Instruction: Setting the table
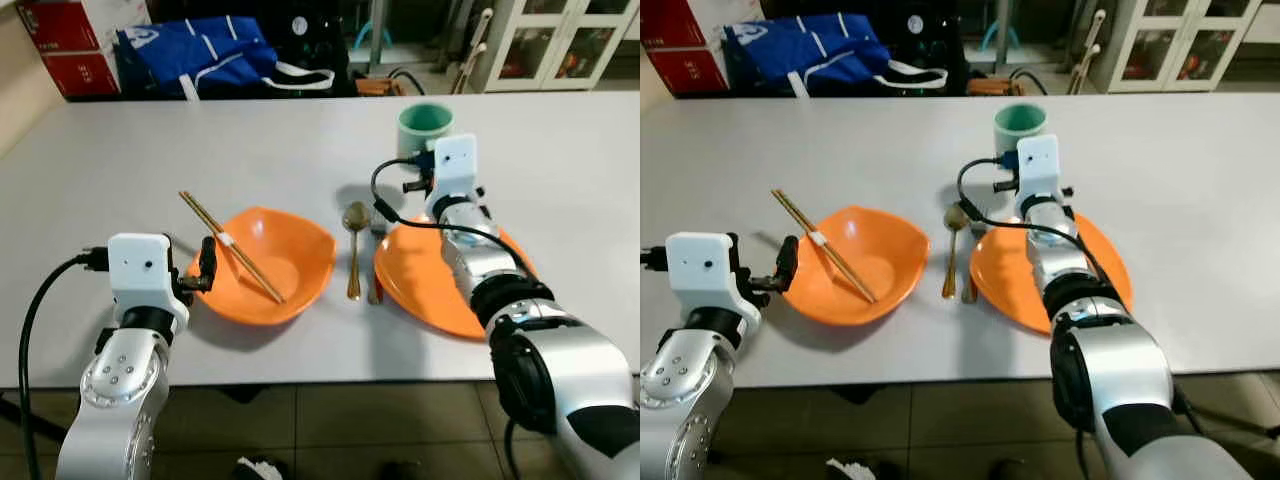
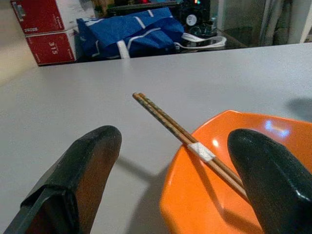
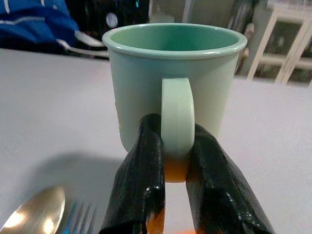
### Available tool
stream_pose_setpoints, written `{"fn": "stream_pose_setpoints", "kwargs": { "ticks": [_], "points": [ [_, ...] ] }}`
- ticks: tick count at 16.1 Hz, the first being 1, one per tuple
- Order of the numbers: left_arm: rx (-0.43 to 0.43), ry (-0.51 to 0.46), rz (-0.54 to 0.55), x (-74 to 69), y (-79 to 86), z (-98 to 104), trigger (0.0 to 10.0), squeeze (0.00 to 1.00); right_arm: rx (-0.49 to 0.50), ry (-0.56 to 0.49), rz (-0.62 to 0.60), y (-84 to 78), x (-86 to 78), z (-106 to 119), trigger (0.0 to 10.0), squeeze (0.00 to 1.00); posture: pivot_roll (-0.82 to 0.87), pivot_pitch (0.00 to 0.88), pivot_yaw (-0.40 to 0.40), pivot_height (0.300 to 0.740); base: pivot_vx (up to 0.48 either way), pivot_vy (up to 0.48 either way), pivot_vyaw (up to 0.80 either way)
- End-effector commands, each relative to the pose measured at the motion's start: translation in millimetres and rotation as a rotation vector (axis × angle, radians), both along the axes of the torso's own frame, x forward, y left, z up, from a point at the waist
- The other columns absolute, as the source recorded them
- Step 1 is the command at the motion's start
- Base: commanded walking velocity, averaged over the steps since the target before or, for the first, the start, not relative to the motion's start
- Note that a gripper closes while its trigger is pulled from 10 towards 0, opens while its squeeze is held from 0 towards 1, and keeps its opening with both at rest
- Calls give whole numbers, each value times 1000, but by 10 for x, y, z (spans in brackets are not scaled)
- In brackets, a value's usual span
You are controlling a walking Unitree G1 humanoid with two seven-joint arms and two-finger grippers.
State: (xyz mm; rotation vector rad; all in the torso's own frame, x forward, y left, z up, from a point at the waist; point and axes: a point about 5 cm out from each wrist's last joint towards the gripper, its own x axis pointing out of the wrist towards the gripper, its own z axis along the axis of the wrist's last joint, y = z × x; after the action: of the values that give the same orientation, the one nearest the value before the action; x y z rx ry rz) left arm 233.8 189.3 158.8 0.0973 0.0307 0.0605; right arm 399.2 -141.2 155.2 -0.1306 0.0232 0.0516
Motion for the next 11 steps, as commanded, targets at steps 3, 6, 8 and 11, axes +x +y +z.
{"fn": "stream_pose_setpoints", "kwargs": {
  "ticks": [3,6,8,11],
  "points": [
    [16,-4,9,-44,41,41,10000,0,38,40,16,83,-1,-39,10000,0,91,99,55,740,0,0,0],
    [23,-1,13,-77,61,52,10000,0,26,46,30,164,-10,-59,10000,0,109,108,57,740,0,0,0],
    [28,2,17,-100,79,60,10000,0,18,52,37,203,-19,-80,10000,0,121,114,60,740,0,0,0],
    [35,6,33,-120,122,71,10000,0,18,42,50,242,-15,-59,10000,0,129,113,62,740,0,0,0]
  ]
}}
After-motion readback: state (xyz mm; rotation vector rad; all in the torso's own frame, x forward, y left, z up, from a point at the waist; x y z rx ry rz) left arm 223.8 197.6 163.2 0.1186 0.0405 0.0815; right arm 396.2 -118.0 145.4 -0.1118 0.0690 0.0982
